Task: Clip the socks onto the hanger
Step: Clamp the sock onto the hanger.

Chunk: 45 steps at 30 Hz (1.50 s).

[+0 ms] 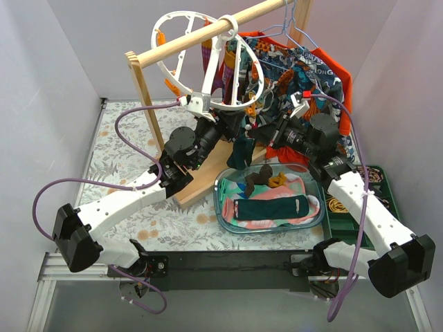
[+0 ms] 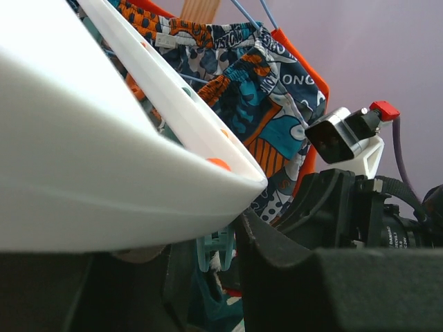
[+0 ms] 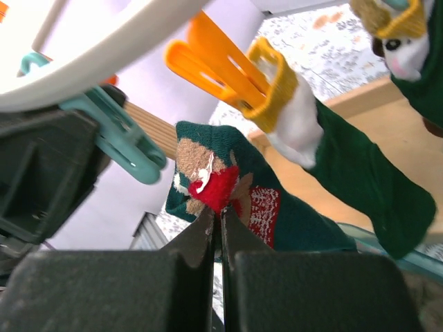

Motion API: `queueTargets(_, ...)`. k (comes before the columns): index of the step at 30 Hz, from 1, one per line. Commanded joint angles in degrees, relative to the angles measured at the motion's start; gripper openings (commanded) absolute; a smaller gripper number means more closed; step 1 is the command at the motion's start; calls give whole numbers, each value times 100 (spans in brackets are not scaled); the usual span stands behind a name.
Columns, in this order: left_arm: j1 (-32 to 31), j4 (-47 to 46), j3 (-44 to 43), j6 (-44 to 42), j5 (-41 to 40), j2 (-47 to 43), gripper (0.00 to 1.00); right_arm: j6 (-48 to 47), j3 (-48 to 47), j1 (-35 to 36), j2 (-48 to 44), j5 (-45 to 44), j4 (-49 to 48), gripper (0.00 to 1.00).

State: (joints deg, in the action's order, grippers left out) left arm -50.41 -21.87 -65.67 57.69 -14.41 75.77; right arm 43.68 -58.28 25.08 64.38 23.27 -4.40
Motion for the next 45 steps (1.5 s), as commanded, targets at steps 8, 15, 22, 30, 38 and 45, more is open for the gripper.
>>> queueTargets(8,-39,-186,423,-390,106,-211,0,571,-70,-38,119,372,-799,1)
queueTargets(15,-30,-538,608,-689,97,-299,0,720,124,-188,-39,574,-843,1)
queueTargets(22,-39,-643,625,-803,70,-317,0,835,168,-240,-75,784,-921,1)
queueTargets(30,-39,-757,634,-654,184,-282,0,975,212,-240,-48,873,-1133,1)
queueTargets(38,-39,-766,617,-584,272,-212,0,1055,238,-232,-57,943,-1352,1)
queueTargets(45,-39,-854,617,-478,316,-185,0,1274,256,-232,31,1127,-1581,1)
